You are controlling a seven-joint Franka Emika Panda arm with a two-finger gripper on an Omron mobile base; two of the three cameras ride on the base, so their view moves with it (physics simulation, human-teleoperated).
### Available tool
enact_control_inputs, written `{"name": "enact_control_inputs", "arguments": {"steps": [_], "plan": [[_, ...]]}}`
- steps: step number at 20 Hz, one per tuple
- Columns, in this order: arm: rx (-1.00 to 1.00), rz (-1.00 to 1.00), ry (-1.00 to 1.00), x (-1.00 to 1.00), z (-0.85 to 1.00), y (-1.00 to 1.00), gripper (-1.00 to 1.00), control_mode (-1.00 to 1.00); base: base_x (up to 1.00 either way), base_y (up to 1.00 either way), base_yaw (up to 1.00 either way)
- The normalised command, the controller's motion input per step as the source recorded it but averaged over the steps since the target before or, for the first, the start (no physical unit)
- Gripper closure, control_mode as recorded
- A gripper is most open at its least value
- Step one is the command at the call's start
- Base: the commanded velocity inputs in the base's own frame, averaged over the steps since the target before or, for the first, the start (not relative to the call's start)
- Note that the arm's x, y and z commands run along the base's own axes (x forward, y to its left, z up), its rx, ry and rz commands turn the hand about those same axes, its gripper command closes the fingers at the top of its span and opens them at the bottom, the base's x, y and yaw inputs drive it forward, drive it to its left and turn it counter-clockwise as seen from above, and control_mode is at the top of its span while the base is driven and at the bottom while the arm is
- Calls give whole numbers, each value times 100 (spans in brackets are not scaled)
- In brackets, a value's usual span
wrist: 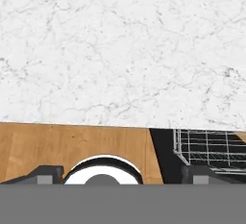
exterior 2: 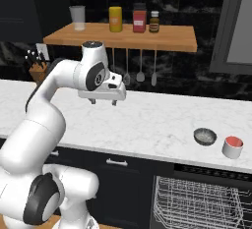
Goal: Pick up the cup and bowl from the counter, place them in the dishwasher, and close the dishwasher door.
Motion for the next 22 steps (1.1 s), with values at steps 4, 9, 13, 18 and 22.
{"name": "enact_control_inputs", "arguments": {"steps": [4,9,13,18,22], "plan": [[-23,-7,0,1,-24,-83,-100,-100,0,0,0],[-31,-11,3,0,0,-90,-100,-100,0,0,0],[-2,-23,18,20,-6,-100,-100,-100,0,0,0],[2,-15,32,59,-25,-97,-100,-100,0,0,0],[10,-5,7,28,-36,-72,-100,-100,0,0,0]]}}
